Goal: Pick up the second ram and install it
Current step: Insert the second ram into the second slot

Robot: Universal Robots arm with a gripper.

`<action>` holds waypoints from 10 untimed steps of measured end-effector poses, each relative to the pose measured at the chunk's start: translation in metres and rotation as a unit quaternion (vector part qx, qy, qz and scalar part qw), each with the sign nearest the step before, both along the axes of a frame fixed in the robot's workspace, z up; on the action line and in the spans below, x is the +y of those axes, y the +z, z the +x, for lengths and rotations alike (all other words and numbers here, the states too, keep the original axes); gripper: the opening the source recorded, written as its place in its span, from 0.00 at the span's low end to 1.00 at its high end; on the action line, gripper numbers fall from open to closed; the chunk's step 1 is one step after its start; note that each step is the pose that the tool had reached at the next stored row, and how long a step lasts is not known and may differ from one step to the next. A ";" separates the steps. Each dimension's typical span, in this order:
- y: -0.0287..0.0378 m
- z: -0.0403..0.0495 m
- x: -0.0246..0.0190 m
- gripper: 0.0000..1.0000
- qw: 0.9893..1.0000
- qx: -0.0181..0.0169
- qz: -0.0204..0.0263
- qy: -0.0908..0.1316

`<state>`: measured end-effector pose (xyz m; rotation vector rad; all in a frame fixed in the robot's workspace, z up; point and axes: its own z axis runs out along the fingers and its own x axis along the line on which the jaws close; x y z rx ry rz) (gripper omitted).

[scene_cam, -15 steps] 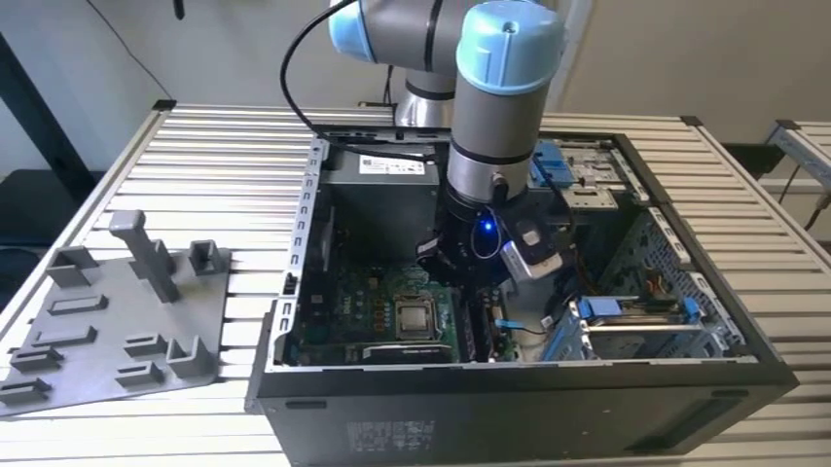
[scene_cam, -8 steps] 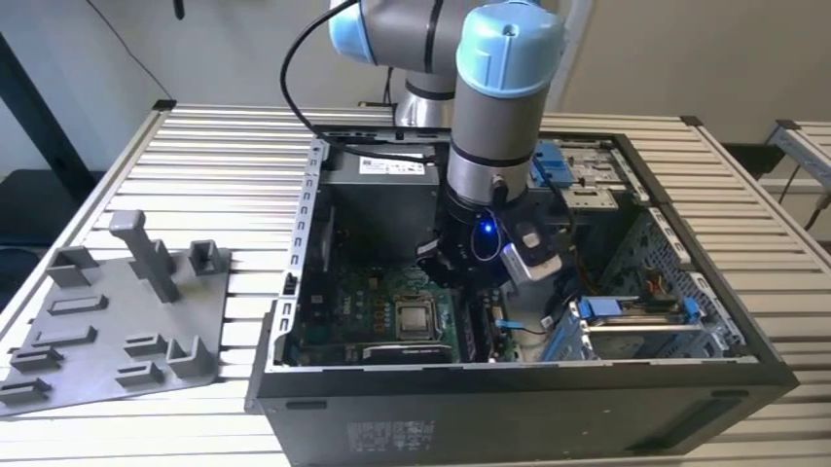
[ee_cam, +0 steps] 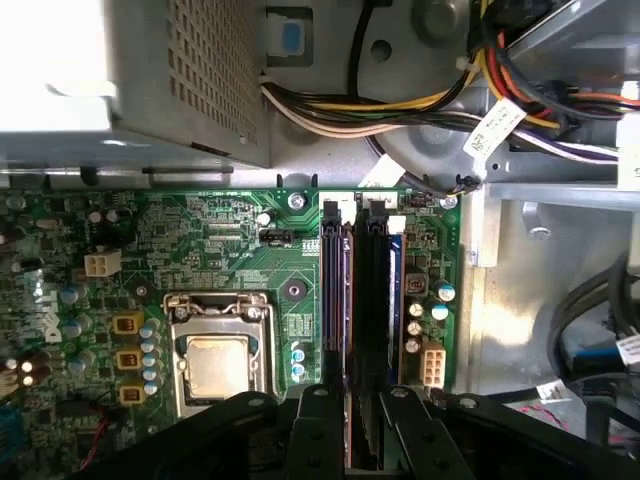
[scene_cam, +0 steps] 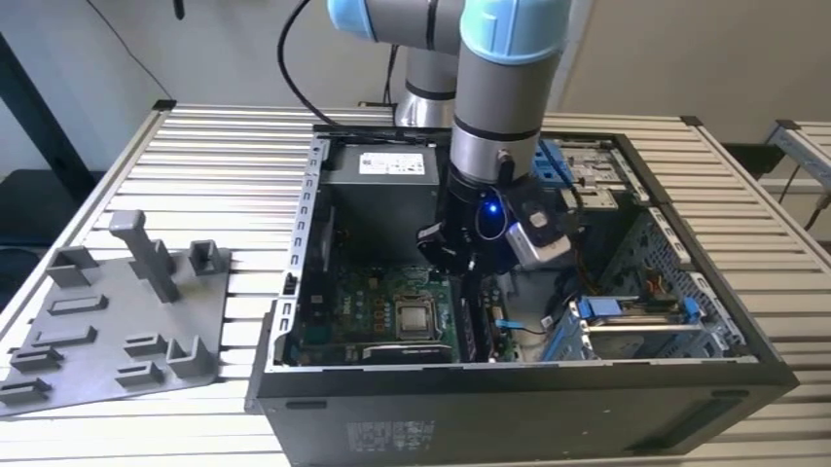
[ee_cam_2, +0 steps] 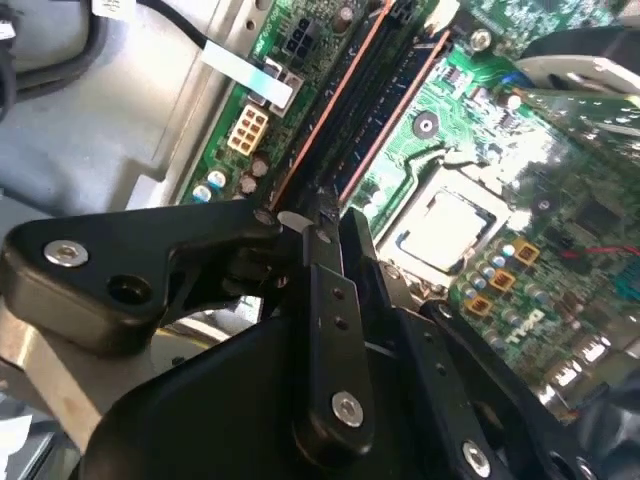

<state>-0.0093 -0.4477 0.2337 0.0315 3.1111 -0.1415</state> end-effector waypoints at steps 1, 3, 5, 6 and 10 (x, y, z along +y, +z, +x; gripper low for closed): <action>0.0032 0.0000 0.0000 0.22 1.000 0.000 0.000 0.000; 0.0032 0.0000 0.0001 0.22 1.000 0.000 0.001 0.000; 0.0032 0.0000 0.0001 0.22 1.000 0.000 0.001 0.000; 0.0033 0.0000 0.0001 0.20 1.000 0.000 0.001 0.000; 0.0034 0.0000 0.0000 0.11 1.000 0.000 0.001 0.000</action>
